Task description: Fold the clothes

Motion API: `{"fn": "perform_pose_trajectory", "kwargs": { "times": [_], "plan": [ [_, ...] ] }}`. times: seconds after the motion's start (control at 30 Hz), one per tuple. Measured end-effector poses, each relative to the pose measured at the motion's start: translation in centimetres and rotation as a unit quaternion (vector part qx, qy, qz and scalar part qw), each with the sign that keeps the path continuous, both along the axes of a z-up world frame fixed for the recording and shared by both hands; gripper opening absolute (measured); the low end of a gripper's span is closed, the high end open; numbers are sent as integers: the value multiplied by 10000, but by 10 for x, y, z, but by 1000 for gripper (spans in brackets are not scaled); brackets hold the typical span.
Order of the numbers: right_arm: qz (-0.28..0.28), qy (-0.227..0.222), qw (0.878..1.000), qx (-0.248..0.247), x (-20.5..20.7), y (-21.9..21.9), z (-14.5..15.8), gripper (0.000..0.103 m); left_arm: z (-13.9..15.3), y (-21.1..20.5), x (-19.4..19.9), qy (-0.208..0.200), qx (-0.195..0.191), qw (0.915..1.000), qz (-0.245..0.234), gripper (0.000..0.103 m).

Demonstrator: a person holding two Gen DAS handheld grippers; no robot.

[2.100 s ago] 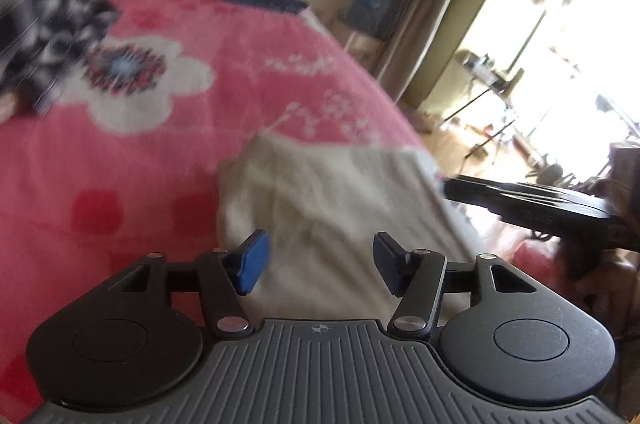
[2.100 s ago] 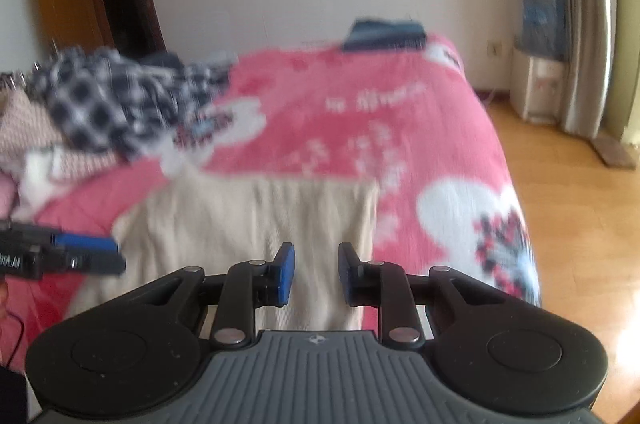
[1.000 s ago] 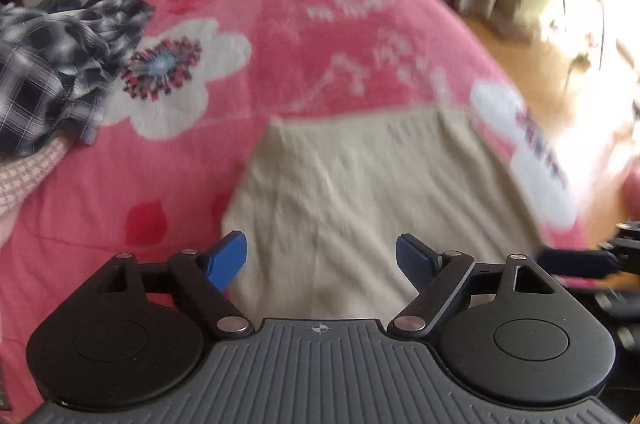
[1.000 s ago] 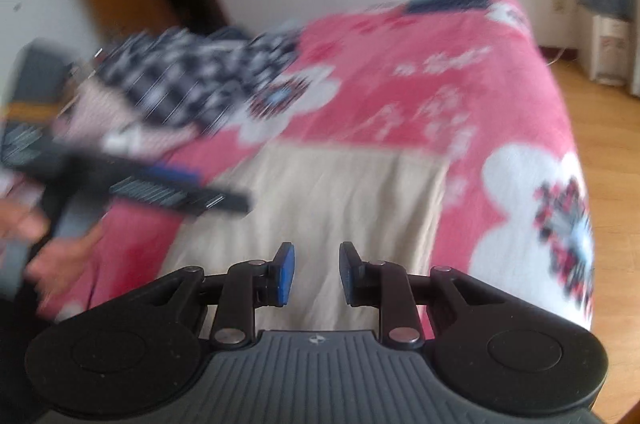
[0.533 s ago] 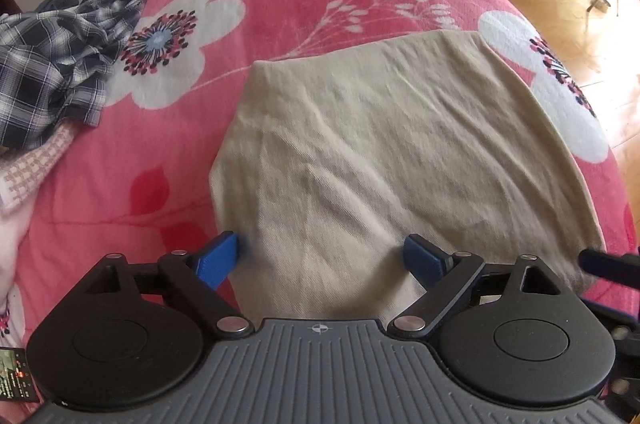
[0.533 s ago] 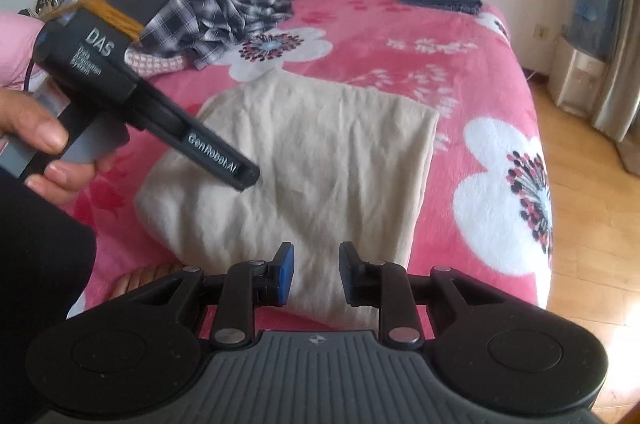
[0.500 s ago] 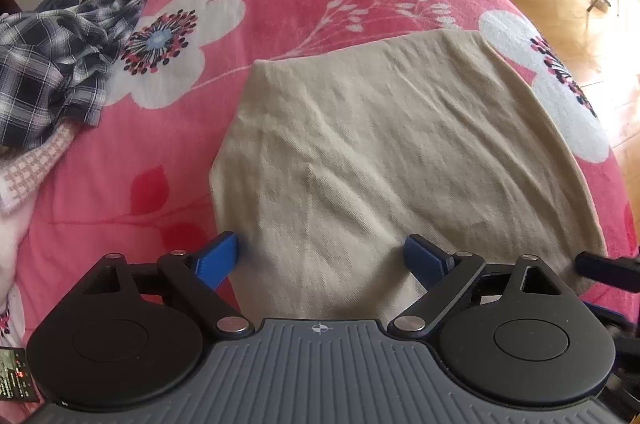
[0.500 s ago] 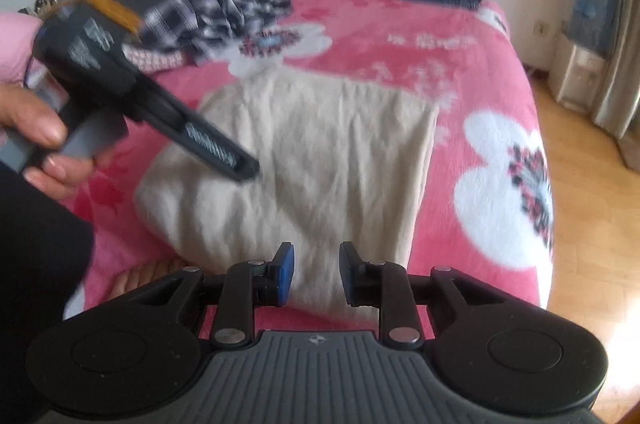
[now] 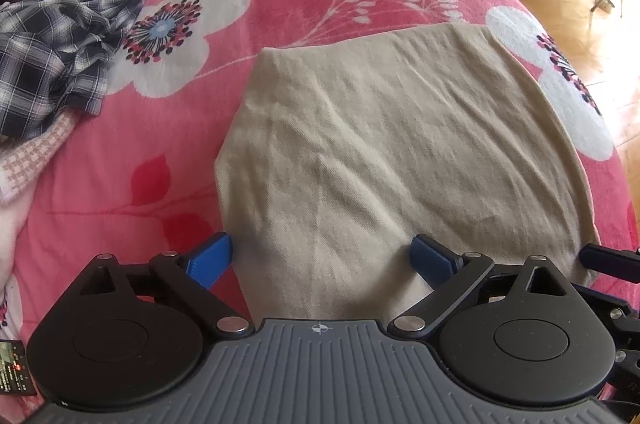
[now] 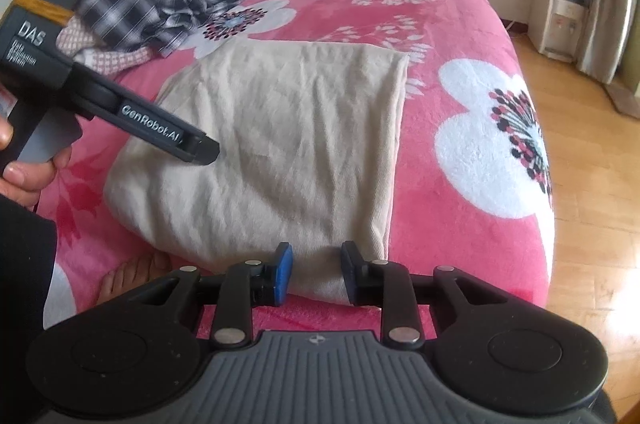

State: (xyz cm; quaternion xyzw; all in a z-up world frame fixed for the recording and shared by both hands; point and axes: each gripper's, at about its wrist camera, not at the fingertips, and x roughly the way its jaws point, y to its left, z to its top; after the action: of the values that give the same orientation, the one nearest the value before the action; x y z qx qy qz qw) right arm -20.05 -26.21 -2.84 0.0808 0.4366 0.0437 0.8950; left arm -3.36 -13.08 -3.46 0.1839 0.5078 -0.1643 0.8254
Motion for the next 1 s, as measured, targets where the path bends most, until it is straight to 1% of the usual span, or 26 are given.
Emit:
{"fn": "perform_pose_trajectory", "kwargs": {
  "times": [0.37,0.5,0.83,1.0],
  "plan": [
    [-97,23,9999,66,0,0,3,37,-1,5,1,43,-15,10000,85,101],
    [-120,25,9999,76,-1,-1,3,40,-2,6,2,65,-17,9999,131,102],
    [-187,23,9998,118,-1,-2,2,42,-3,8,3,65,31,9999,123,103],
    [-341,-100,9991,251,-5,-8,6,43,-3,14,6,169,-103,9994,287,103]
  ]
}}
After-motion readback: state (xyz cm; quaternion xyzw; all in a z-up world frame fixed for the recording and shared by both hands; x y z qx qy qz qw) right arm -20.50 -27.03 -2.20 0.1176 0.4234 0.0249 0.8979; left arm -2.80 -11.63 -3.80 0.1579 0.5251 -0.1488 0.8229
